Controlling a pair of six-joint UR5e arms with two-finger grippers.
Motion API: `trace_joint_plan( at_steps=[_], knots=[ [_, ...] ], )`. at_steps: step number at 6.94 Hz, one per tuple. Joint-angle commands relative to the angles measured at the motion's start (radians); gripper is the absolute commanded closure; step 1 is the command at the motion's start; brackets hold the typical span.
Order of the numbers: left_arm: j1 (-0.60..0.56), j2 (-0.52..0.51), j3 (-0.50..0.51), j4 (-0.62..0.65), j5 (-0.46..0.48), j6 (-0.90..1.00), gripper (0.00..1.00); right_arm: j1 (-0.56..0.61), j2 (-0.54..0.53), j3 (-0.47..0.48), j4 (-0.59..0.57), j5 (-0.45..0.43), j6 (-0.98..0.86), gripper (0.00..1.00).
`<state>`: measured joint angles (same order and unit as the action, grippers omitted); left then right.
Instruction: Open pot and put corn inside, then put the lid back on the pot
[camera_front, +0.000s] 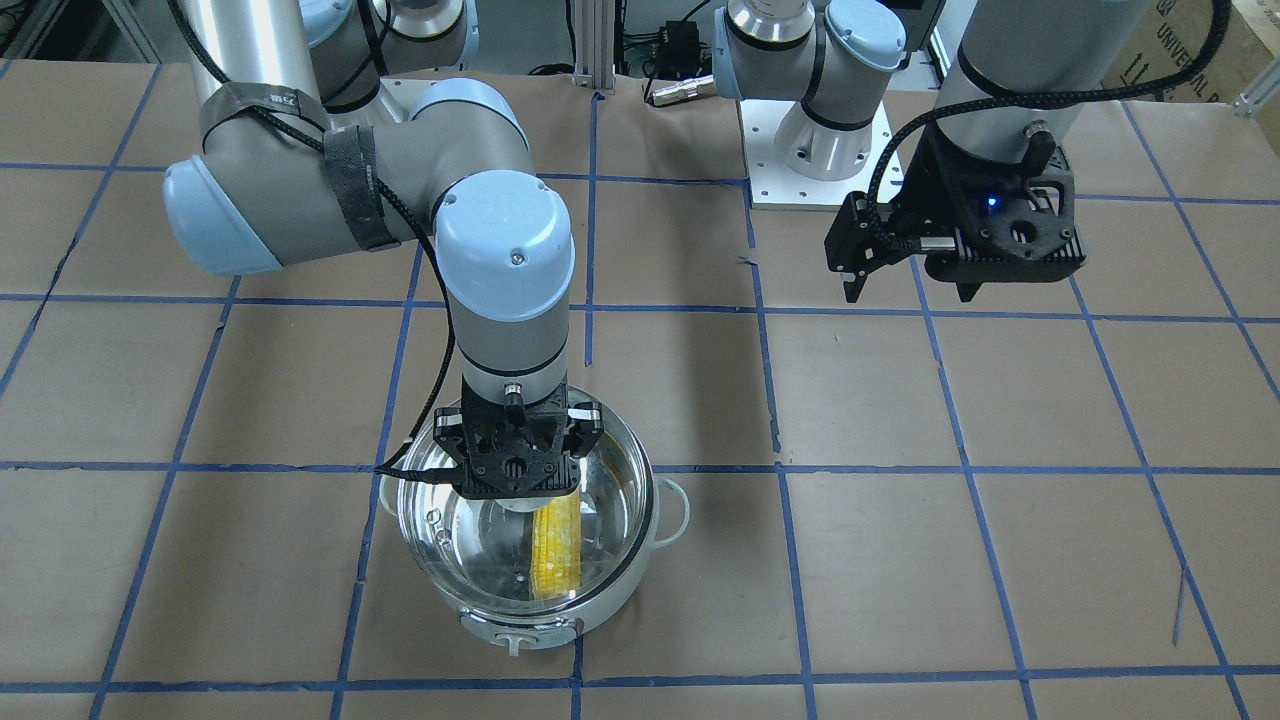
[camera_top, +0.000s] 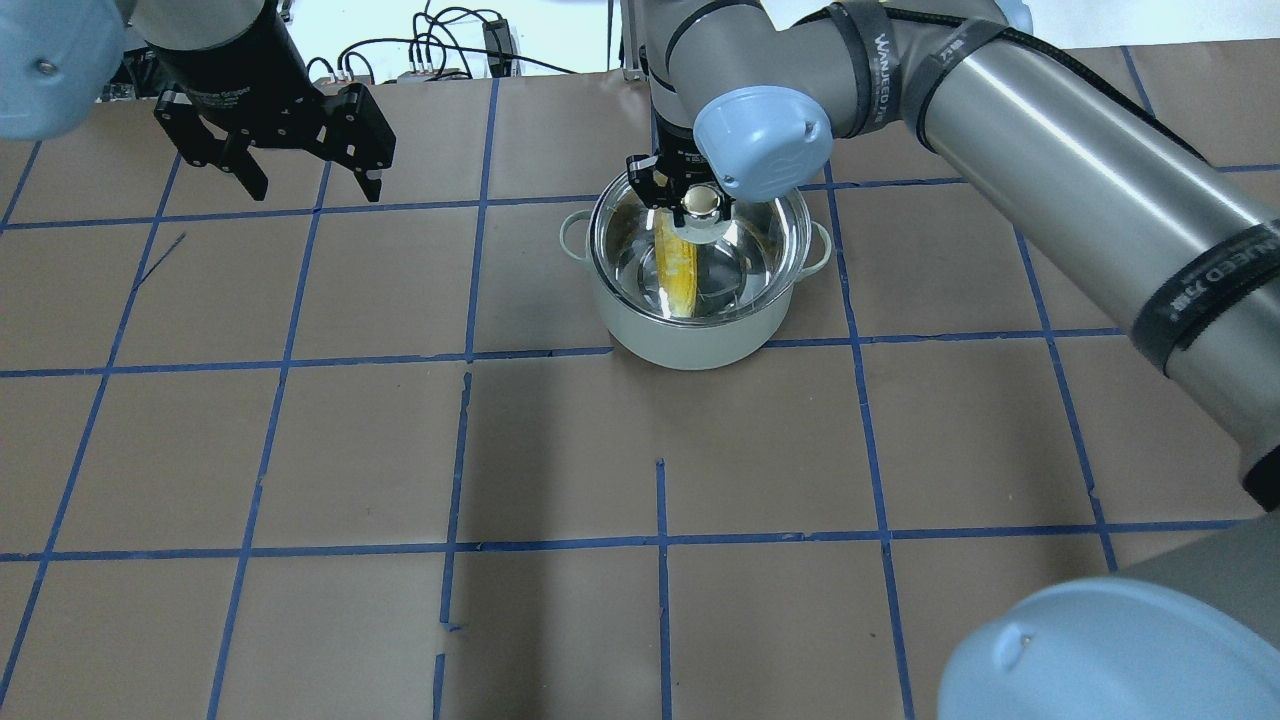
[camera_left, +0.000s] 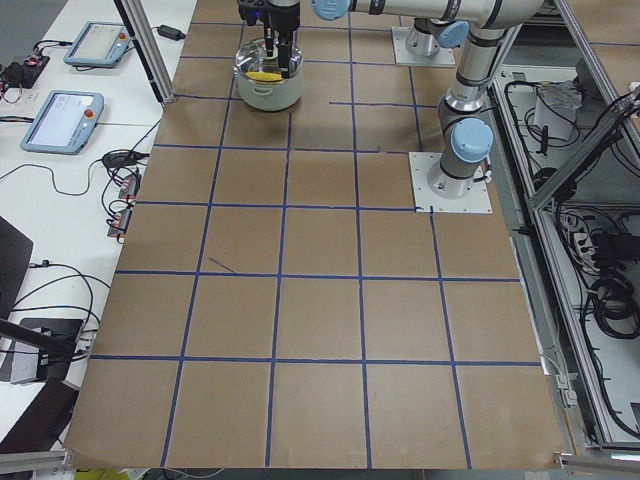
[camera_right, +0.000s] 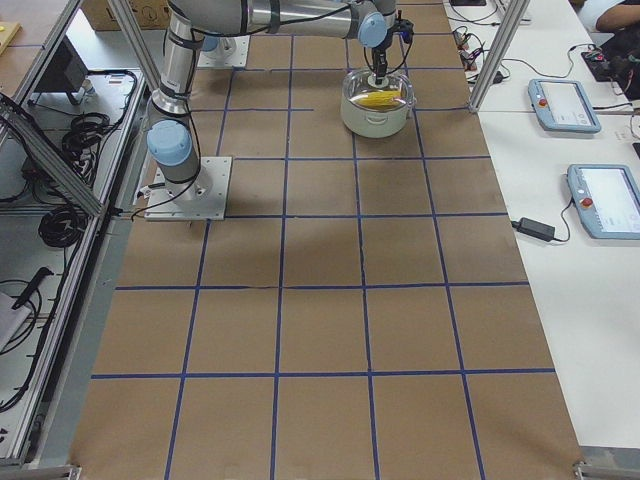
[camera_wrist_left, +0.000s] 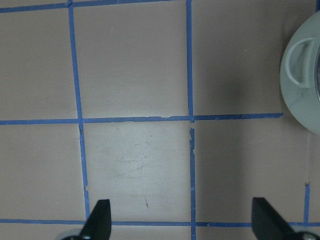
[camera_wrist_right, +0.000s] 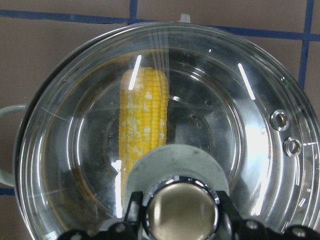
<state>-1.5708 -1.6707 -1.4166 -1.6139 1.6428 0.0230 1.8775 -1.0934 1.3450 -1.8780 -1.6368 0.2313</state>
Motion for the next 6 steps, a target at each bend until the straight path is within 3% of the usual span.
trace_joint_plan(
  at_steps=[1,6],
  knots=[
    [0.0,-0.001,0.007,-0.024,-0.003,-0.005,0.0,0.0,0.003,0.0,-0.004,0.0,0.0,0.98],
    [0.0,-0.003,0.013,-0.041,-0.003,-0.014,0.0,0.006,0.01,-0.006,-0.026,0.0,0.014,0.97]
  ],
)
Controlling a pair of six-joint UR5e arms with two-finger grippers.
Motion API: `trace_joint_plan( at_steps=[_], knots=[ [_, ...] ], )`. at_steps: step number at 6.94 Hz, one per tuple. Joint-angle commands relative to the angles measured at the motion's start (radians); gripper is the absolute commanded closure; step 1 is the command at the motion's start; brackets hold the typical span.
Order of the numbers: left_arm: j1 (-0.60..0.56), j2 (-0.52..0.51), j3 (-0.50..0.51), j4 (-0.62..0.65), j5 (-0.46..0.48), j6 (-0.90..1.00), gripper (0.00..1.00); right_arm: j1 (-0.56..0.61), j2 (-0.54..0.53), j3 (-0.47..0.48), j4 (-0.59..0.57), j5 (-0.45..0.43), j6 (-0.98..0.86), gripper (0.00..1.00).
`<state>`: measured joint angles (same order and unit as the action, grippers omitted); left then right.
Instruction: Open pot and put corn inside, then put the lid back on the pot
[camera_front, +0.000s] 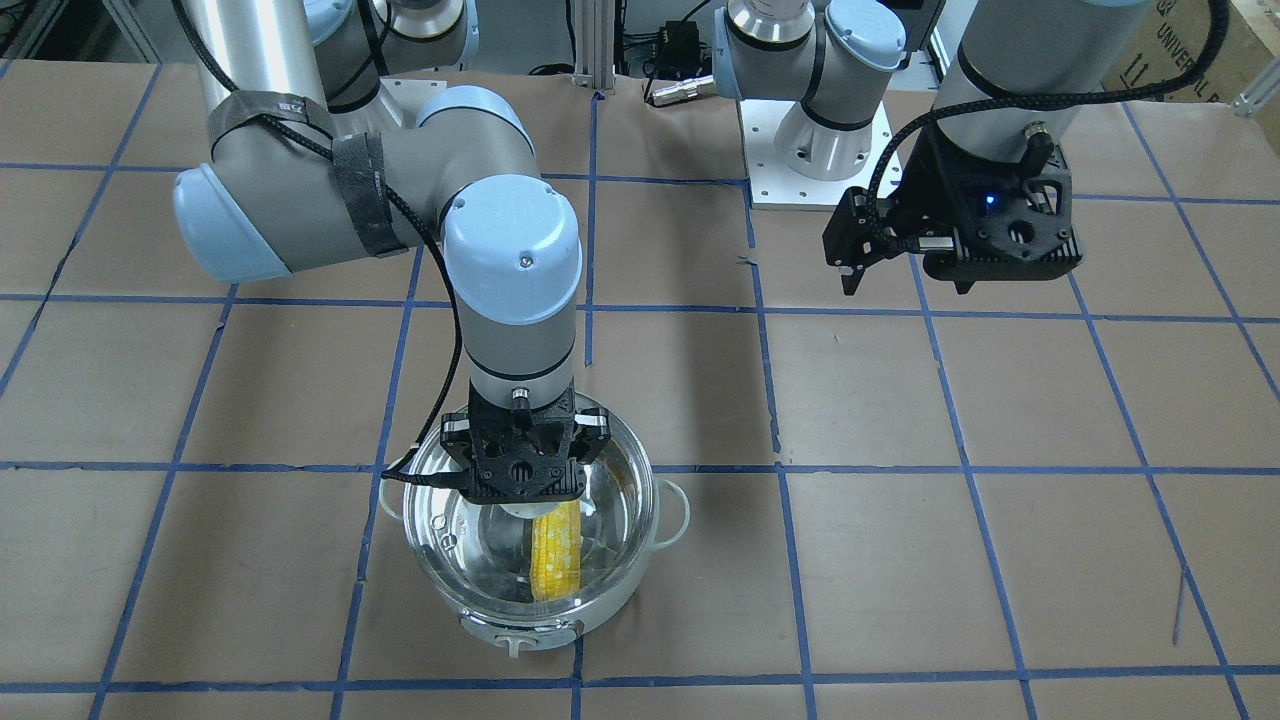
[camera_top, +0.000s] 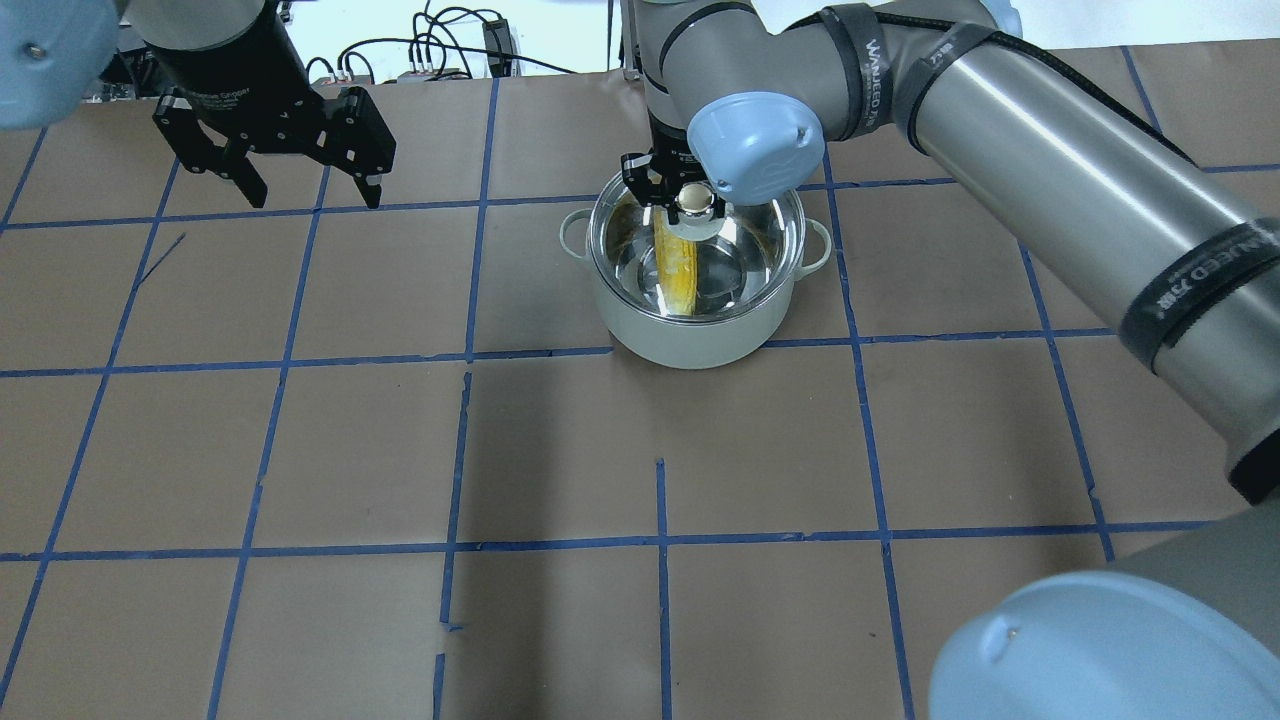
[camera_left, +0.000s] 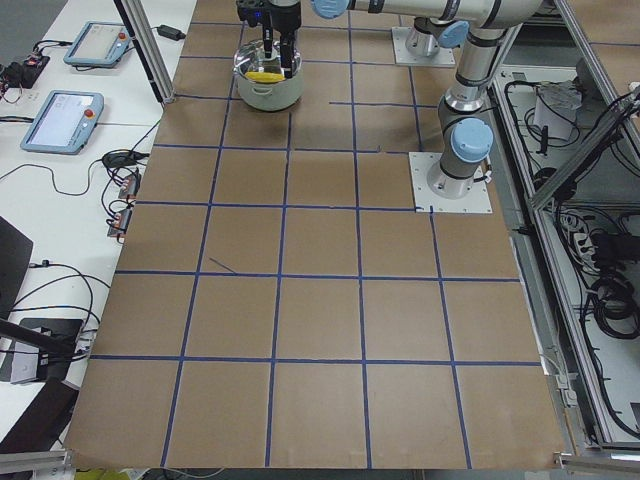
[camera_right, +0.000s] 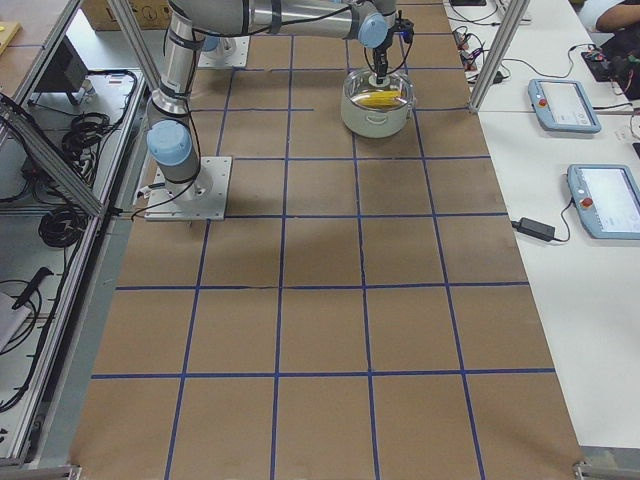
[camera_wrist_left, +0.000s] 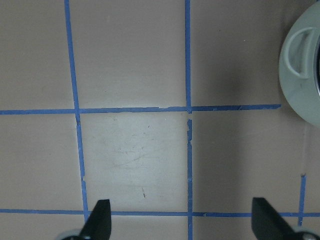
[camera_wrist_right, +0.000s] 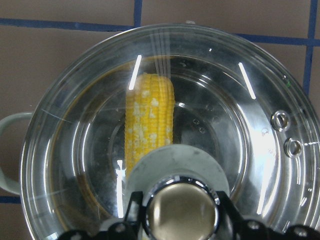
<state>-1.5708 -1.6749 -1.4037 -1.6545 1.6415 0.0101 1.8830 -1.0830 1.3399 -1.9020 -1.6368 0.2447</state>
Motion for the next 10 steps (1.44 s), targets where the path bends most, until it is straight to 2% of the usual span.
trace_joint_plan(
  at_steps=[1,2,3,4,8,10],
  knots=[
    [0.0,0.003,0.0,-0.005,-0.002,-0.001,0.0,0.001,0.002,-0.001,-0.002,0.0,-0.001,0.97],
    [0.0,0.003,0.0,-0.005,-0.002,-0.001,0.0,0.001,0.002,0.001,0.0,0.003,-0.007,0.69],
    [0.0,0.003,0.0,-0.005,-0.002,-0.001,0.0,0.001,0.0,0.004,-0.002,0.003,-0.011,0.22],
    [0.0,0.003,0.0,-0.005,-0.003,-0.001,0.0,0.001,0.0,-0.004,-0.002,0.005,-0.01,0.0],
    [0.002,0.004,0.002,-0.007,-0.003,-0.001,0.0,-0.007,-0.006,-0.022,0.015,0.006,-0.018,0.0],
    [0.0,0.004,0.002,-0.008,-0.005,-0.004,0.0,-0.068,-0.026,-0.1,0.095,0.006,-0.114,0.0]
  ],
)
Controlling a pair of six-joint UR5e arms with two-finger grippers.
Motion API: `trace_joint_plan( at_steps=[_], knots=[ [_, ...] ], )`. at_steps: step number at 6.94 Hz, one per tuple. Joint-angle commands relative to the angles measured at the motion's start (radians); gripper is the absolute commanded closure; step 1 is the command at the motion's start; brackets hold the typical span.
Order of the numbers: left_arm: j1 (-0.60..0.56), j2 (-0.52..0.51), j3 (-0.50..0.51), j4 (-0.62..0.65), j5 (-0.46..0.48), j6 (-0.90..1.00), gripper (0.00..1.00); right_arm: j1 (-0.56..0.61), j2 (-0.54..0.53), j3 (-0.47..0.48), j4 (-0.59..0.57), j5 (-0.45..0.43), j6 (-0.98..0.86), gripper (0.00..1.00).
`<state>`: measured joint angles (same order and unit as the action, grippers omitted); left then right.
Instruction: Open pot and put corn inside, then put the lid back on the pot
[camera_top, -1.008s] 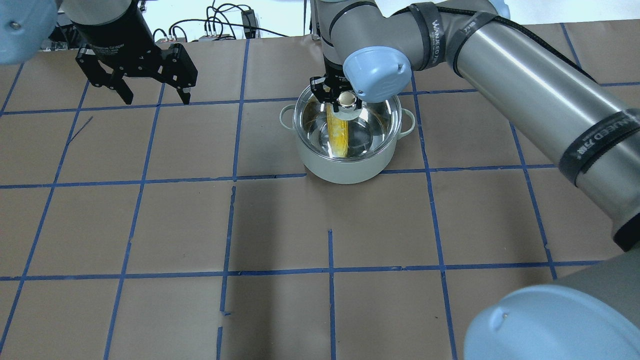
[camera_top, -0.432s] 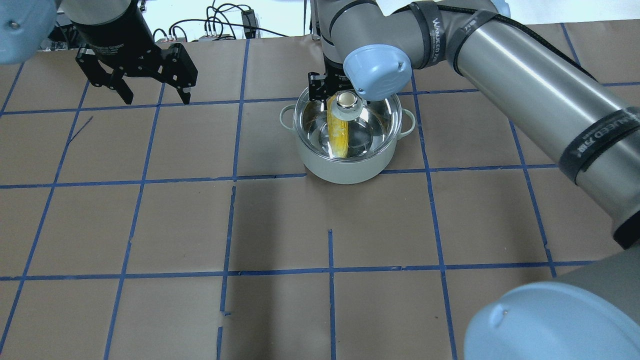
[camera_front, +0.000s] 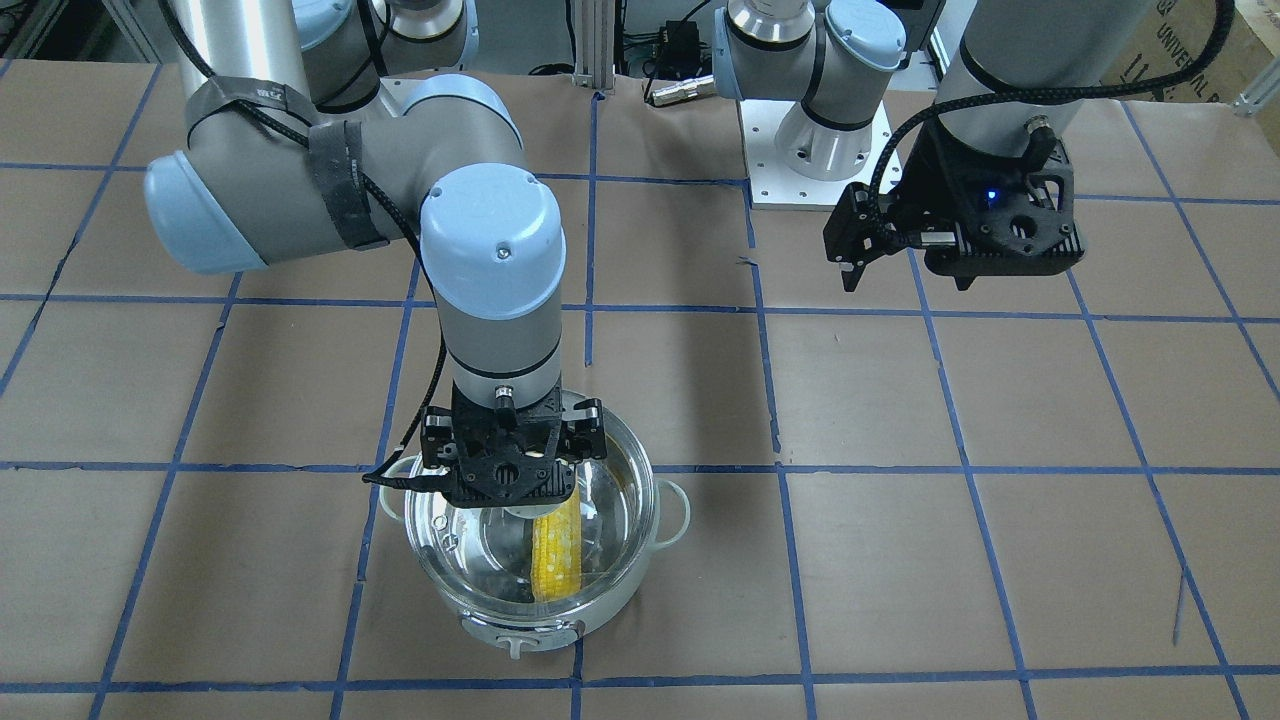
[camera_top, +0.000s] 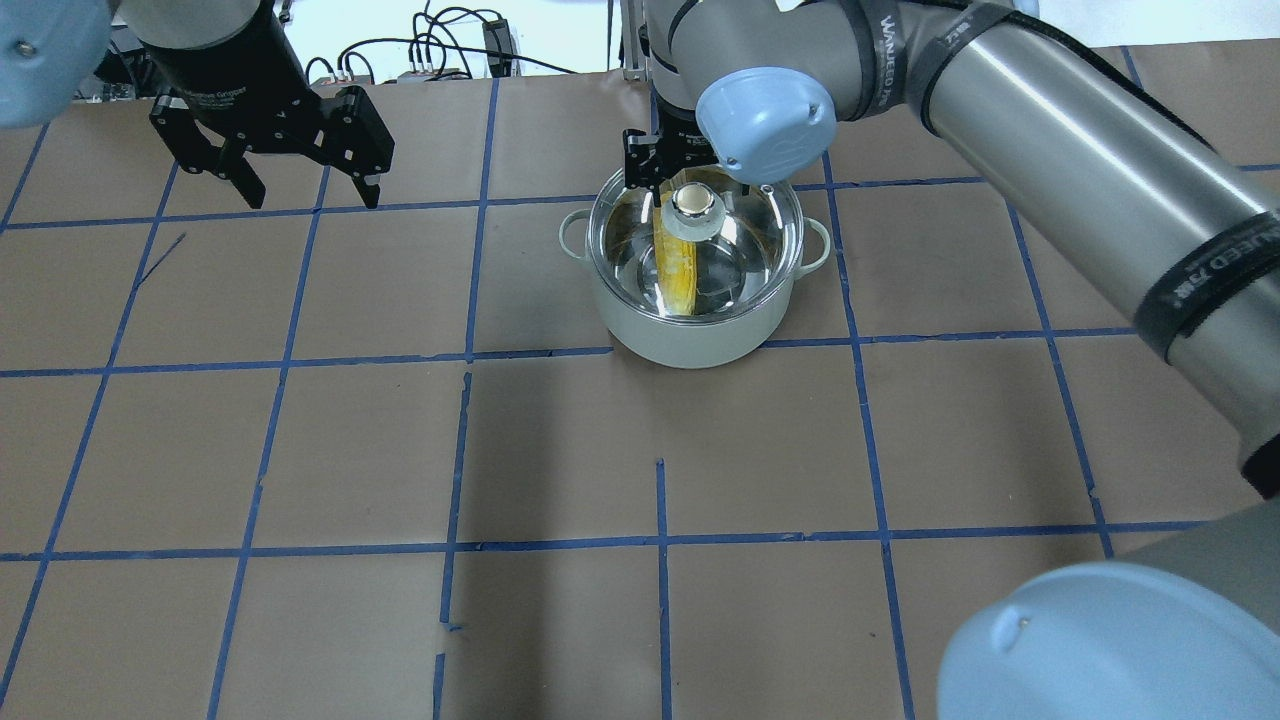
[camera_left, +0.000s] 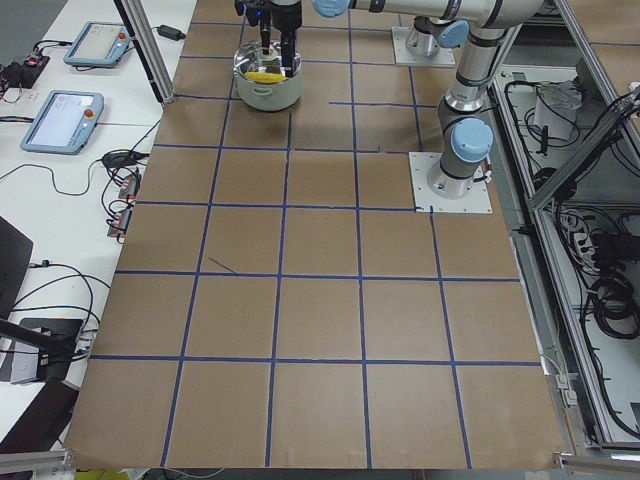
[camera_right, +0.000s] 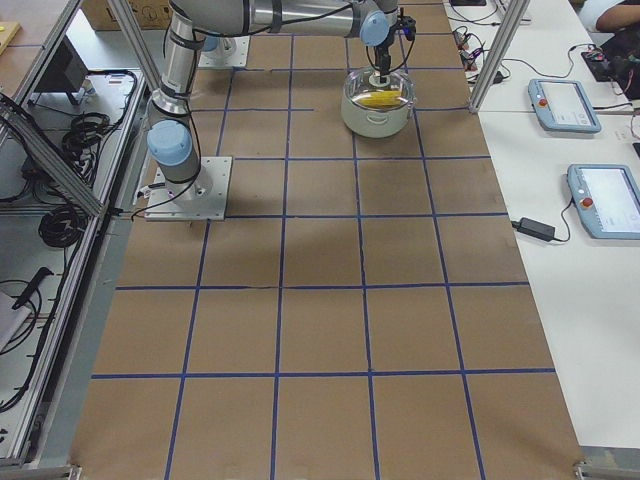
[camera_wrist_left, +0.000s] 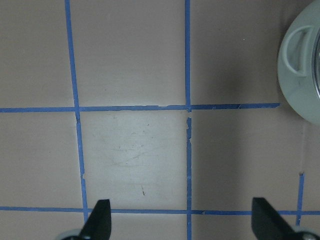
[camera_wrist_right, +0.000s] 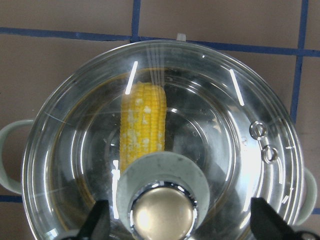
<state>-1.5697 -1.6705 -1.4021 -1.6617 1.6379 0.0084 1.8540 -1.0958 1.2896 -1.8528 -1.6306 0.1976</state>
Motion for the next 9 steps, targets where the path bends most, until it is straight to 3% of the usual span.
trace_joint_plan(
  at_steps=[1,2,4,7,9],
  knots=[
    [-0.001,0.0,0.0,-0.007,-0.015,-0.004,0.0,-0.102,-0.048,-0.067,0.07,0.002,-0.175,0.0],
    [-0.001,0.0,0.002,-0.024,-0.024,-0.021,0.0,-0.183,-0.1,-0.059,0.079,0.052,-0.287,0.0],
    [0.005,0.0,0.011,-0.023,-0.023,-0.012,0.0,-0.275,-0.223,-0.024,0.278,0.138,-0.31,0.0],
    [0.013,0.014,-0.018,-0.004,-0.02,-0.002,0.0,-0.279,-0.467,0.208,0.262,0.12,-0.32,0.0],
    [0.017,0.014,-0.02,0.01,-0.02,-0.004,0.0,-0.279,-0.518,0.234,0.318,0.074,-0.319,0.0]
  ],
)
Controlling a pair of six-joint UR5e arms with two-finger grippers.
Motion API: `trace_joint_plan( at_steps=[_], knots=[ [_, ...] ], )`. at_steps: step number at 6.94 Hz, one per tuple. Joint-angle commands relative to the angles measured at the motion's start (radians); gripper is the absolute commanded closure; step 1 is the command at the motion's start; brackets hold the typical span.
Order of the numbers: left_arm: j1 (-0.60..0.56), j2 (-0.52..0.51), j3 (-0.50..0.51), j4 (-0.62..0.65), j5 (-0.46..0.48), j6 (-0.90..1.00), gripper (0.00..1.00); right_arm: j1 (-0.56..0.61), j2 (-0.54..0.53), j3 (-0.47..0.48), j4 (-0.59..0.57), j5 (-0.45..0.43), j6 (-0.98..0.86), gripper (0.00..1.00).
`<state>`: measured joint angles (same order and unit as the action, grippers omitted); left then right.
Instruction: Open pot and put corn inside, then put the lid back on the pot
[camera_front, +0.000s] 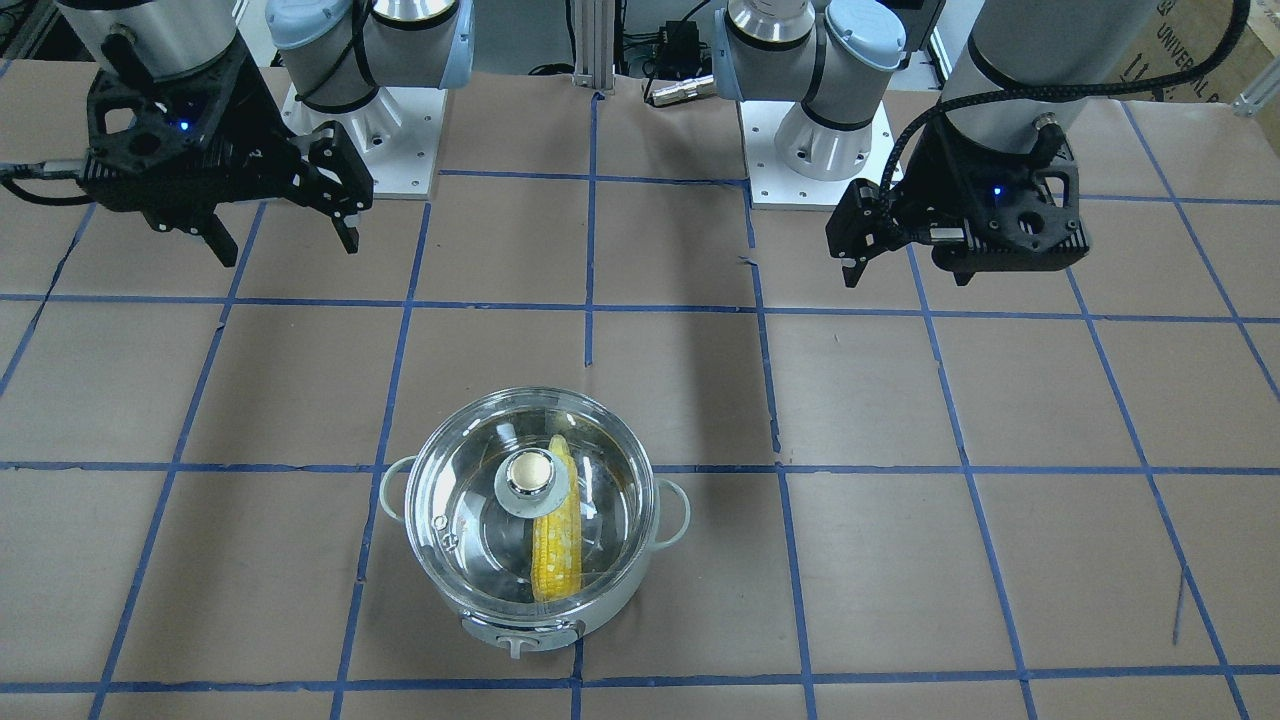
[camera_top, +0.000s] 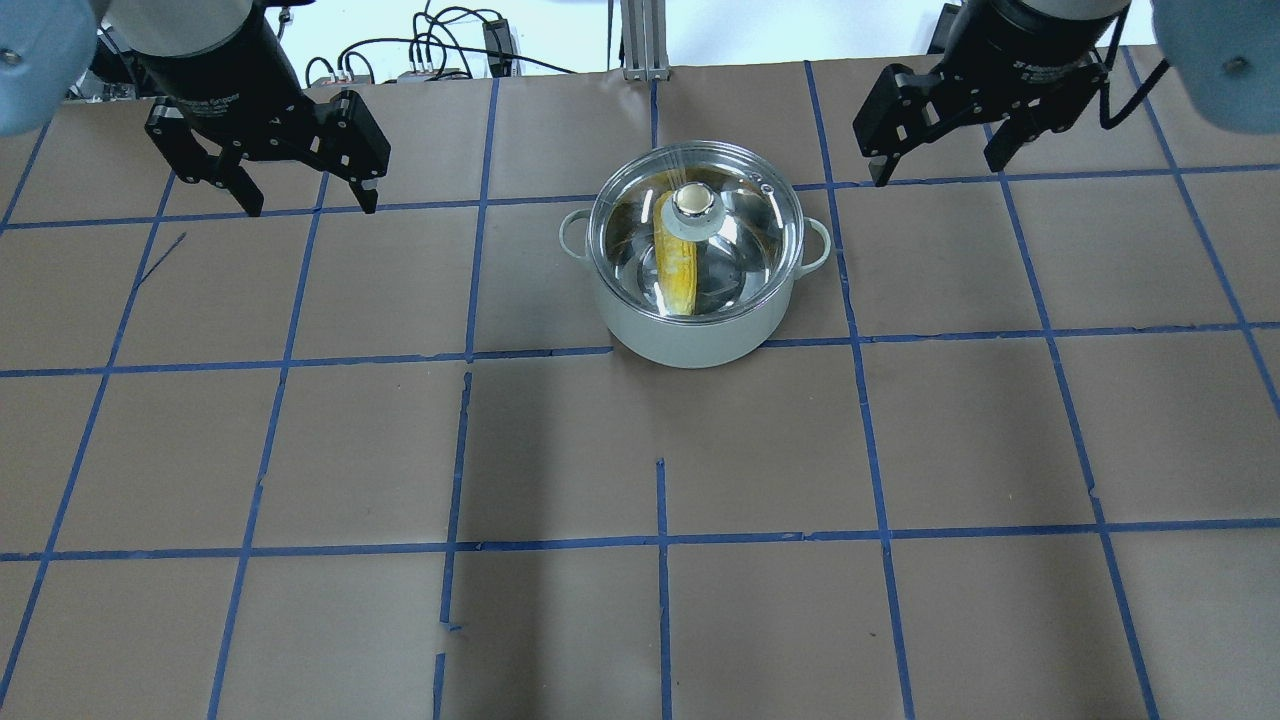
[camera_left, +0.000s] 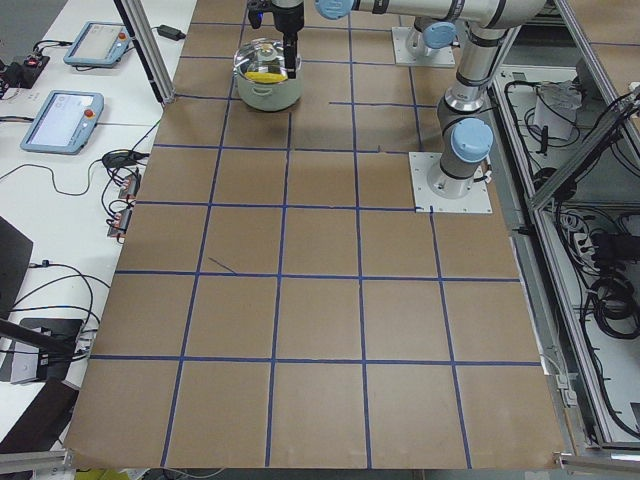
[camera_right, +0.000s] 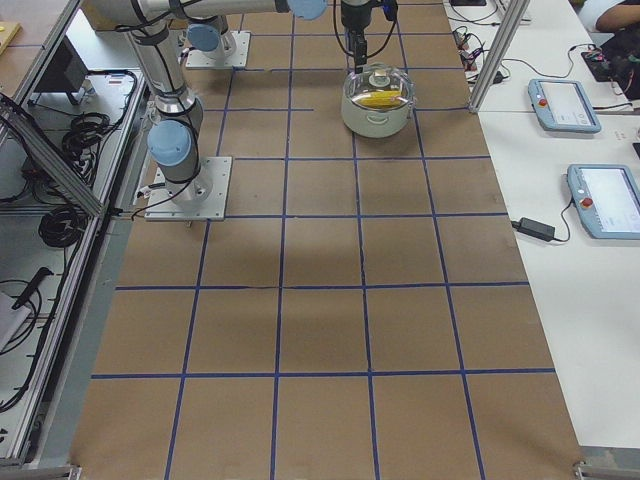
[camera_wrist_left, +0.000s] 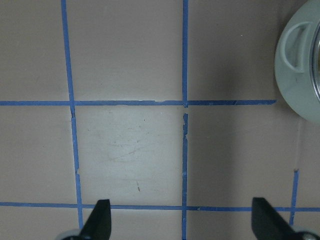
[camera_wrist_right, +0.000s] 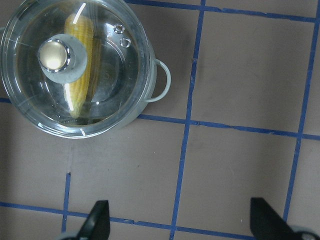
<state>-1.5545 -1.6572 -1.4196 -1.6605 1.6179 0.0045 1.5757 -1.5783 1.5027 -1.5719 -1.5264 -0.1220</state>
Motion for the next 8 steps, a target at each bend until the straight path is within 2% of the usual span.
trace_joint_plan(
  at_steps=[1,8],
  knots=[
    [0.002,0.001,-0.002,0.019,0.0,-0.006,0.0,0.0,-0.034,0.022,0.058,-0.041,0.001,0.0],
    [0.002,0.014,-0.044,0.05,-0.003,-0.003,0.0,0.0,-0.031,0.021,0.052,-0.054,0.004,0.0]
  ],
)
